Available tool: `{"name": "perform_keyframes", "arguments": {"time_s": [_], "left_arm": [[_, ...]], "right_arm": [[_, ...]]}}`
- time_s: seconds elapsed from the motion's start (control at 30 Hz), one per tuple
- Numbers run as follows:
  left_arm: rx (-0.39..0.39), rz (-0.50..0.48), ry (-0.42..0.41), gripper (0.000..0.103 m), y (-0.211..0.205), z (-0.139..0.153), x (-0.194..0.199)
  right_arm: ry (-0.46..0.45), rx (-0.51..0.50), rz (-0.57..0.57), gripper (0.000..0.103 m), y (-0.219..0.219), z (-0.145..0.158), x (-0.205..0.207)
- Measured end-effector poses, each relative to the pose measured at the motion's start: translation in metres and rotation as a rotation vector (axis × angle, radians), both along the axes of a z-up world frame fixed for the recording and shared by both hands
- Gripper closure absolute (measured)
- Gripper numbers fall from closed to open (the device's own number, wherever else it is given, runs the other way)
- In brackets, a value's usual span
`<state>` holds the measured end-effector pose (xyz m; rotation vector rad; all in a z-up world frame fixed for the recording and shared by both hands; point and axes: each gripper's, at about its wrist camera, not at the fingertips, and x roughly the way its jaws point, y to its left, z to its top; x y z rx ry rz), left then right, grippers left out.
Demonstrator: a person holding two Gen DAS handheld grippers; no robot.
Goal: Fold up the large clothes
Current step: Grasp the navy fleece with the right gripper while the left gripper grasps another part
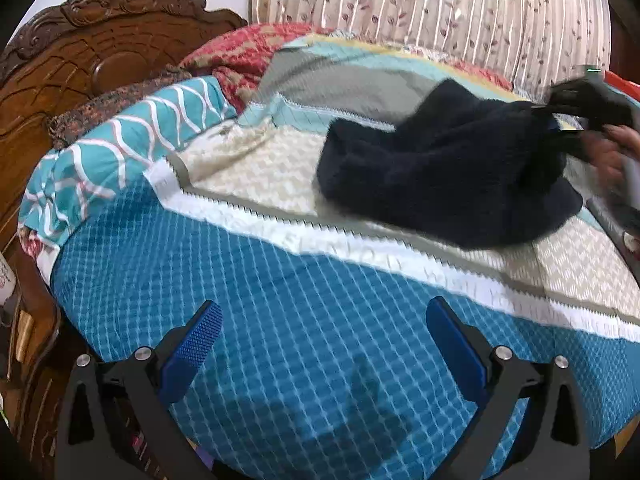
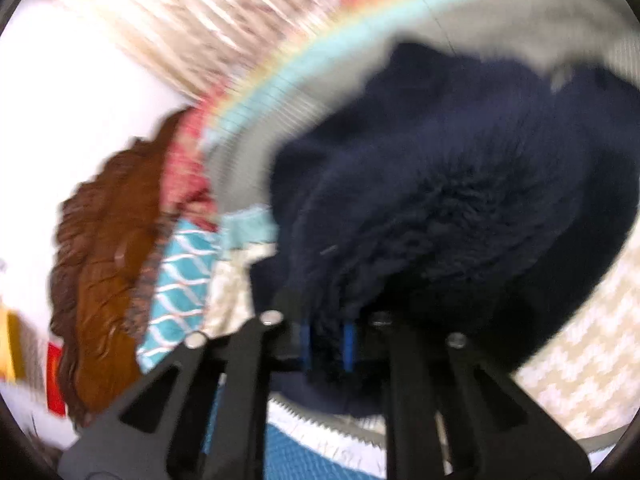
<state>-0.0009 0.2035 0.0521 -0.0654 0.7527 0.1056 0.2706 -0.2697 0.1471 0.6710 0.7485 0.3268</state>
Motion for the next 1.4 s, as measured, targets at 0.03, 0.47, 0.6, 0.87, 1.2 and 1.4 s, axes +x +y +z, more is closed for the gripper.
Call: {"name": "perform_keyframes", "arguments": {"time_s": [0.03,0.47,0.6,0.87,1.2,1.4], "left_arm": [[-0.004,-0.001,-0.007,-0.012,0.002,0.003,0.005],[-0.214,-0.111,0.01,-0.012,-0.02,0.022,0.059],[-0.237,-0.238,0.06,-0.012,-0.058,0.022,0.078],[-0.442,-0.489,0.41,-0.011,-0.153,-0.038,0.169],[-0.781,-0.508,0.428,0.063,-0.192,-0.035,0.17],[-0.867,-0.677,0.065,0.064,-0.152,0.111,0.115]], "right_arm": [[-0.048,-0.02,0.014,0.095,-0.011,0.015,-0.025],[-0.006,-0.185,-0.333,0.09,-0.202,0.005,-0.293],[0.129,0.092,-0.405,0.054,-0.245,-0.051,-0.313],[0.182,0.21,-0.37,0.01,-0.225,-0.114,-0.341],[0.253,0.229,-0.104,0.082,-0.171,-0.169,-0.274],[-0.27,0.099,0.037,0.086,-0.157,0.016,-0.286]]}}
